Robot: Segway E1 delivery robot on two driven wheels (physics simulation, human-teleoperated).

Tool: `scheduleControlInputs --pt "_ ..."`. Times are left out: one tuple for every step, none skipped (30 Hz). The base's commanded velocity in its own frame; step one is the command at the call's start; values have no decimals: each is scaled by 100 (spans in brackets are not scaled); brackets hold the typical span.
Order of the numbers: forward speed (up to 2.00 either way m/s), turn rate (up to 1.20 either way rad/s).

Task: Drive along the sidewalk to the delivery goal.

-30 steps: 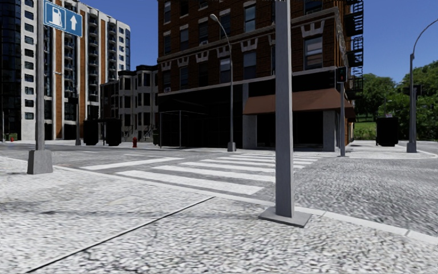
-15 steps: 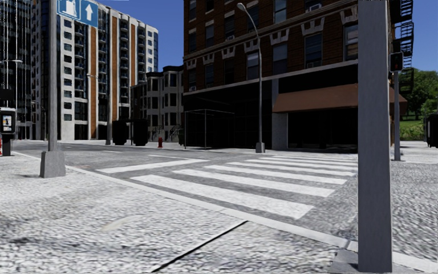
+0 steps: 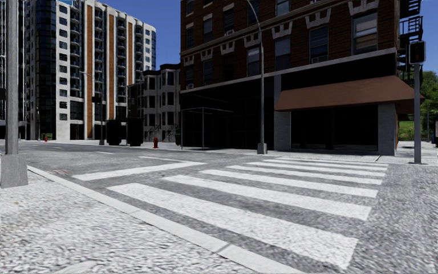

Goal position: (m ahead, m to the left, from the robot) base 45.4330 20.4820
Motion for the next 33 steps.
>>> scheduleControlInputs --pt "165 -24" --pt "165 -24" --pt "165 -24" --pt "165 -24" --pt "165 -24" --pt "165 -30" --pt "165 -38" --pt "165 -46" --pt "165 -51" --pt "165 -53" --pt "165 -53" --pt "165 -53" --pt "164 -53" --pt "164 -53" --pt "164 -53" --pt "162 -53" --pt "158 -53" --pt "153 -53" --pt "151 -53" --pt "150 -53" --pt "150 -53" --pt "150 -53" --pt "150 -53" --pt "150 -53" --pt "150 -53" --pt "150 -53" --pt "150 -53" --pt "150 -53" --pt "150 -53" --pt "150 -52" --pt "150 -42" --pt "150 -42" --pt "150 -24"
